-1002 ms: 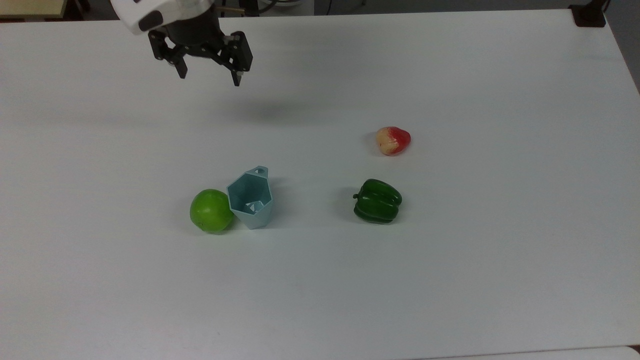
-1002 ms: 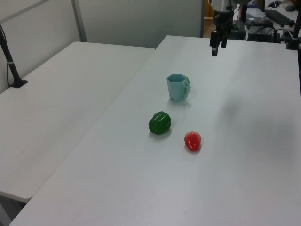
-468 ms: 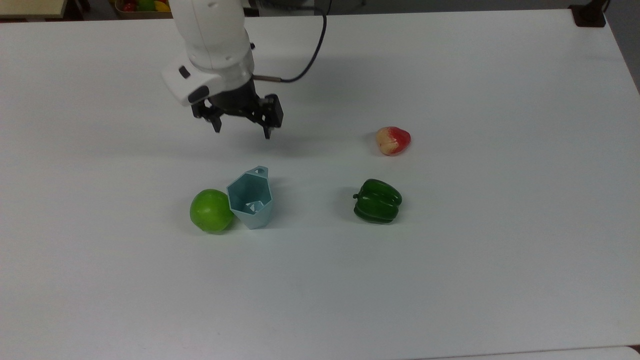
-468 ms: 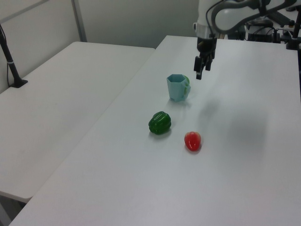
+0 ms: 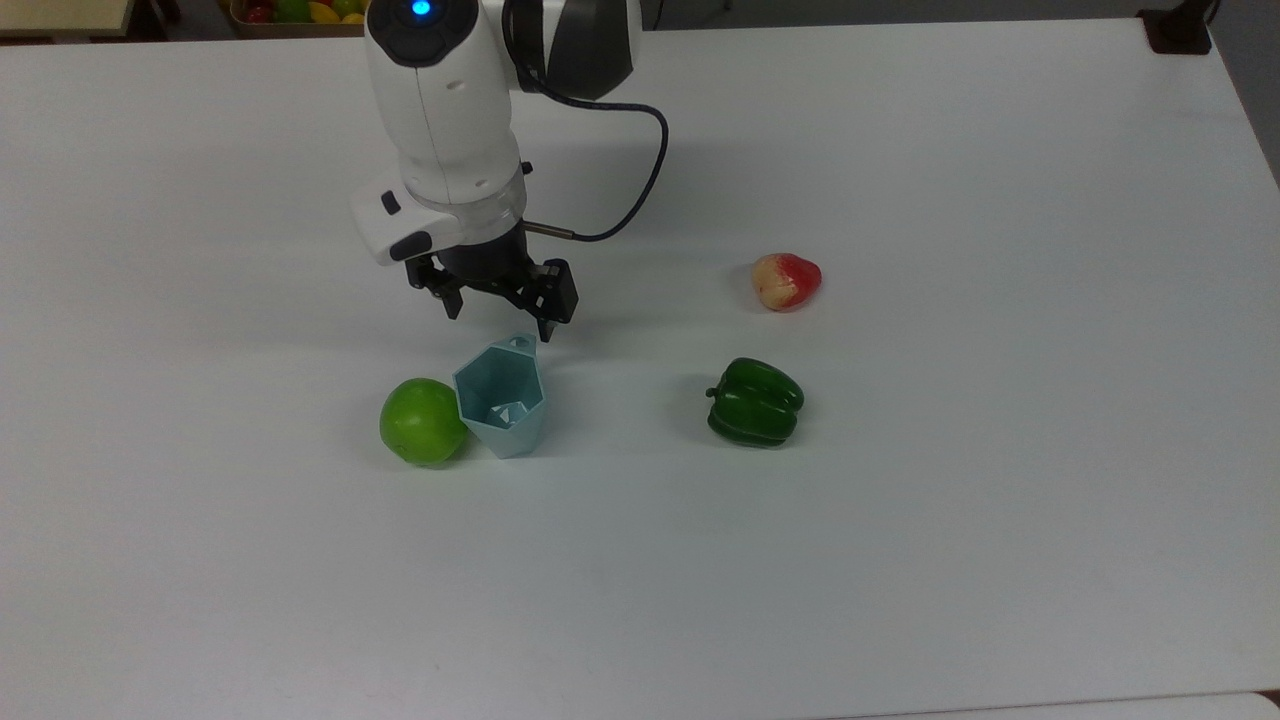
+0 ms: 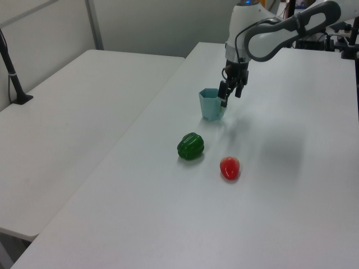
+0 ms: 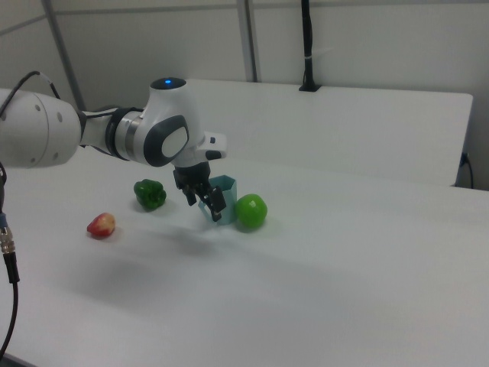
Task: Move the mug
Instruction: 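Lower the gripper and close it on the light-blue mug's rim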
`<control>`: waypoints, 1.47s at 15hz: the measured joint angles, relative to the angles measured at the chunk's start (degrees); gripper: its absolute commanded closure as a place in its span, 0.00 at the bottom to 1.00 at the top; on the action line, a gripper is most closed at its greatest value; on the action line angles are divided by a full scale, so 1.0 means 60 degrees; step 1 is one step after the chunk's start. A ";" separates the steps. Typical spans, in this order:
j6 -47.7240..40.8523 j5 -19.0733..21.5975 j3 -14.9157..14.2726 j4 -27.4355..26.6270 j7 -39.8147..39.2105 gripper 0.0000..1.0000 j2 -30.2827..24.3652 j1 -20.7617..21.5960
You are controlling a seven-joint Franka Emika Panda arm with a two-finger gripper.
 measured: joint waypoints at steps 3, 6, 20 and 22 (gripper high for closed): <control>0.0003 -0.0134 0.0113 0.0256 0.0238 0.01 0.0305 0.0010; 0.0003 -0.0292 0.0116 0.0411 0.0270 0.01 0.0463 0.0009; 0.0152 -0.0617 0.0223 0.0460 0.0284 0.68 0.0596 0.0010; 0.0152 -0.0627 0.0230 0.0460 0.0286 0.73 0.0596 0.0009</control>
